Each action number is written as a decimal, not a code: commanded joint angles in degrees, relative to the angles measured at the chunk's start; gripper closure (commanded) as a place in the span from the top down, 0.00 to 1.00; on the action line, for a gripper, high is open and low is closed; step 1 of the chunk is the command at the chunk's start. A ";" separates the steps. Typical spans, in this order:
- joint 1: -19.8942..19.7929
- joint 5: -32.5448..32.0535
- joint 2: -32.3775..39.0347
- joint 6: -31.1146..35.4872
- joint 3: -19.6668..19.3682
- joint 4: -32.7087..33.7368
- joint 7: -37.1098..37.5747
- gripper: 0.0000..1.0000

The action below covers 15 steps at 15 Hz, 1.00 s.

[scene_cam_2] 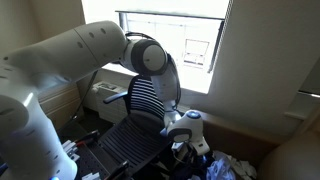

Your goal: Take the black garment on the sofa and put it on the chair

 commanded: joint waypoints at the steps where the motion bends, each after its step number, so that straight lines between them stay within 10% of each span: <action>1: -2.80 -0.41 -7.15 7.54 3.17 -3.70 -6.11 0.01; 5: -7.12 -4.43 -18.33 13.96 8.35 -9.03 -12.80 0.00; 6: -3.75 -1.77 -10.79 13.37 5.15 -2.69 -9.70 0.01; 7: -4.66 -2.56 -13.58 13.35 6.10 -3.85 -10.66 0.26; 14: 3.12 -2.50 1.56 -9.87 -5.40 3.97 -2.37 0.68; 15: 0.20 -2.61 -2.87 -5.39 -1.88 -0.14 -5.63 0.51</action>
